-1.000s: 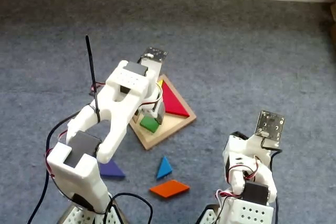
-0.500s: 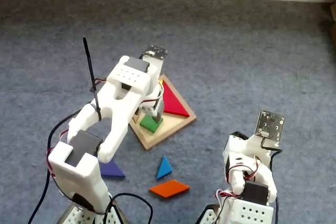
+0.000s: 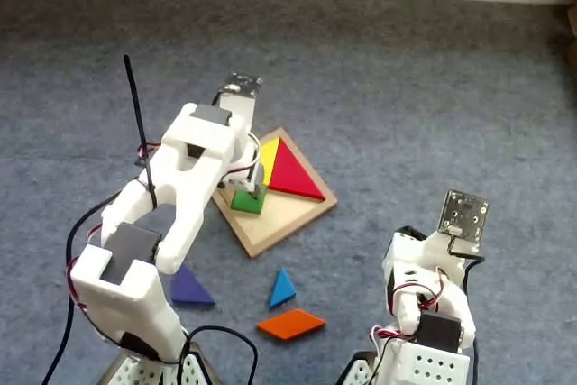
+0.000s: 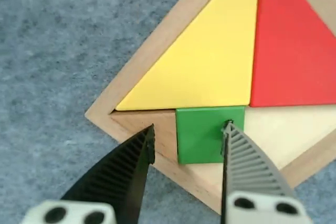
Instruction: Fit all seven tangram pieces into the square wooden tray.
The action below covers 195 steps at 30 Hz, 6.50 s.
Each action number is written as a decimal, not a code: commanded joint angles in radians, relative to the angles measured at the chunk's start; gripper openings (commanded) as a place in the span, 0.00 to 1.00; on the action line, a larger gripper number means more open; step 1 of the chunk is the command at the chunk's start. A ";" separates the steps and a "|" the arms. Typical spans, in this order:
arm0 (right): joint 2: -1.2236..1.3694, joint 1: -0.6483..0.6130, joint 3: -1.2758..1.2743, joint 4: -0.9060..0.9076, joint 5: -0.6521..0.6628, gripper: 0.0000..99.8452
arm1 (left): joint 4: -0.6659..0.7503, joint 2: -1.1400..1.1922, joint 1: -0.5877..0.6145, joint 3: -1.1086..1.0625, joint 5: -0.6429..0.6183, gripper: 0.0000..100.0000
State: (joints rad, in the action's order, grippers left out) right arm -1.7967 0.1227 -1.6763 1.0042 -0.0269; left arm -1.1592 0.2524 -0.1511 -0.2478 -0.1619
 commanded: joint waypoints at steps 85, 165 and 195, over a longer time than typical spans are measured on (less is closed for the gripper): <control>-0.016 0.016 -0.111 -0.002 0.000 0.01 | -0.077 -0.340 -0.464 -0.255 -0.002 0.21; -0.016 0.016 -0.111 -0.002 0.000 0.01 | -0.123 0.077 -0.418 0.048 0.000 0.16; -0.016 0.016 -0.111 -0.002 0.000 0.01 | -0.212 0.292 -0.371 0.305 0.002 0.08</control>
State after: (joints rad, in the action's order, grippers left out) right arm -1.7967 0.1274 -1.6763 1.0042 -0.0269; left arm -1.3602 0.5240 -0.5301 0.0176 -0.1665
